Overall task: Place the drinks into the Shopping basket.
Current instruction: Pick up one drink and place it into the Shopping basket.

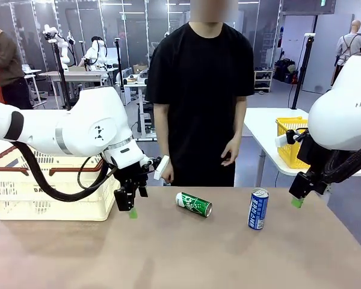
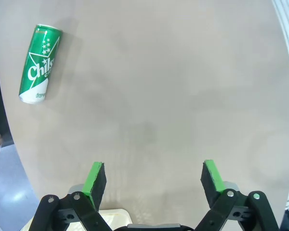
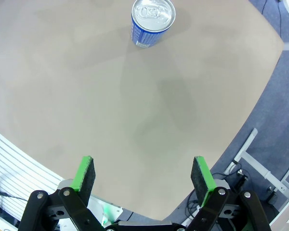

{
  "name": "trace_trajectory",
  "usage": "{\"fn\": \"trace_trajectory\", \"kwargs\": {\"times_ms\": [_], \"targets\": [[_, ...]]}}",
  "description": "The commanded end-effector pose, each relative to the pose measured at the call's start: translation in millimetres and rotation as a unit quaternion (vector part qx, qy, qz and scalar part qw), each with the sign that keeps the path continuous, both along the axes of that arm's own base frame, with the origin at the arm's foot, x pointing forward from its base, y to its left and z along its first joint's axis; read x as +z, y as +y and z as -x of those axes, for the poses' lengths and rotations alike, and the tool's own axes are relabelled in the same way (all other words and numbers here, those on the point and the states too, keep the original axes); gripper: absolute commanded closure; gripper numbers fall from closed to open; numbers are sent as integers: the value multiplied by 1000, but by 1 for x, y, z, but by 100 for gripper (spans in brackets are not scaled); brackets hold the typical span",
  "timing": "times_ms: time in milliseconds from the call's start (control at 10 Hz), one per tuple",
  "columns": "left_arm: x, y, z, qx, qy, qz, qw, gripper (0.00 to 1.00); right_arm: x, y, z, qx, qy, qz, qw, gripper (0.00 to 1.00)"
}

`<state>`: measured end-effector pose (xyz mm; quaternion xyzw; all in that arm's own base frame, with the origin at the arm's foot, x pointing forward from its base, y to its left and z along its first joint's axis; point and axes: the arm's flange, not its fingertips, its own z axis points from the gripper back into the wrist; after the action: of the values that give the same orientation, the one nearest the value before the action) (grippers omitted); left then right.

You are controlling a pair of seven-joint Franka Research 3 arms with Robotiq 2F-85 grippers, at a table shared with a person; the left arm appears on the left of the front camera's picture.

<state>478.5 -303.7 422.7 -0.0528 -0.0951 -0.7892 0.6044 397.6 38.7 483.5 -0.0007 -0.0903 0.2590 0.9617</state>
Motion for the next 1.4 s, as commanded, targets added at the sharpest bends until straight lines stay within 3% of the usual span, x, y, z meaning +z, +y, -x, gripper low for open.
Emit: {"fn": "trace_trajectory", "kwargs": {"times_ms": [0,200,300,400,600,900,1300], "targets": [[2,-1,-3,-2,2,-1,1000,0,0,0,-1,1,0,2,1000,0],[1,-1,0,0,-1,0,1000,0,0,0,-1,1,0,2,1000,0],[-6,-1,-17,-59,-7,62,996,0,0,0,-1,1,0,2,1000,0],[-8,-10,-38,-80,-30,56,995,0,0,0,-1,1,0,2,1000,0],[-3,-38,-71,-126,-42,57,989,0,0,0,-1,1,0,2,1000,0],[-10,-92,-114,-195,-28,63,978,0,0,0,-1,1,0,2,1000,0],[-32,-144,-140,-209,-2,24,978,0,0,0,-1,1,0,2,1000,0]]}}
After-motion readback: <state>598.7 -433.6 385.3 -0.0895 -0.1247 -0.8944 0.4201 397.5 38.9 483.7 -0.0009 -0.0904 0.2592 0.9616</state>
